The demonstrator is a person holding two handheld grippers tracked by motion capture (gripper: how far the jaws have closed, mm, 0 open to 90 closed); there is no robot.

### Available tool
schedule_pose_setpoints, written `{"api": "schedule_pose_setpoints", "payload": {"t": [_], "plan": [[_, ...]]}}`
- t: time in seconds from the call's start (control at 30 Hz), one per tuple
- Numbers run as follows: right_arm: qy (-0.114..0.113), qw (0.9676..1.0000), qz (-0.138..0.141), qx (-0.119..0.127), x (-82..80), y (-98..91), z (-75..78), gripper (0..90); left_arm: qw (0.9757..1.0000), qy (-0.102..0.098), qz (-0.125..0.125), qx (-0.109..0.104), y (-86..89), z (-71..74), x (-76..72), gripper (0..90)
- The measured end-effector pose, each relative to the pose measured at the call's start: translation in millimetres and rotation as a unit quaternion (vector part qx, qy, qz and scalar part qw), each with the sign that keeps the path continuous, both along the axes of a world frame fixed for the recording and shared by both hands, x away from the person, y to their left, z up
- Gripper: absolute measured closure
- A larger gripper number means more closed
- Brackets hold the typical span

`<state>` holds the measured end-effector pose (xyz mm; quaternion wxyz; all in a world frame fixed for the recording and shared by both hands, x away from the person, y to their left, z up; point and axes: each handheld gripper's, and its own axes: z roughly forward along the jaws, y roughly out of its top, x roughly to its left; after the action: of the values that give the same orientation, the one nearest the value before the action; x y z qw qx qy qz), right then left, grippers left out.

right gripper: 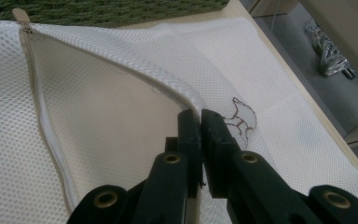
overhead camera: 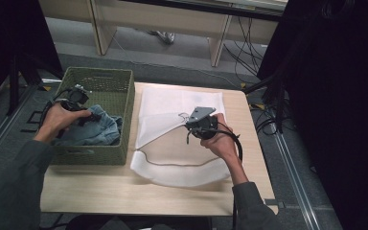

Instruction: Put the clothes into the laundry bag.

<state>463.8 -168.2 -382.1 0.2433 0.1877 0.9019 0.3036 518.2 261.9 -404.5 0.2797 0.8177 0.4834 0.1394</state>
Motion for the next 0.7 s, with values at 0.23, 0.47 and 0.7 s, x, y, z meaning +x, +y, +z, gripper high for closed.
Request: {"api": "schedule_pose_setpoints", "payload": {"t": [0.23,0.47,0.7], "plan": [[-0.004,1.0000,-0.003,0.000,0.3,-1.0,-0.6,87.4,0.9977,0.008,-0.068,0.002,3.6,12.6,-23.6,14.9],[-0.001,1.0000,-0.003,-0.003,0.3,0.4,-0.4,87.3,0.9879,0.034,-0.142,0.052,-9.7,-6.6,-24.7,13.2],[-0.004,1.0000,0.002,-0.008,1.7,1.4,-2.3,87.4,0.9794,0.046,-0.179,0.081,-25.4,-22.1,-18.1,0.0]]}}
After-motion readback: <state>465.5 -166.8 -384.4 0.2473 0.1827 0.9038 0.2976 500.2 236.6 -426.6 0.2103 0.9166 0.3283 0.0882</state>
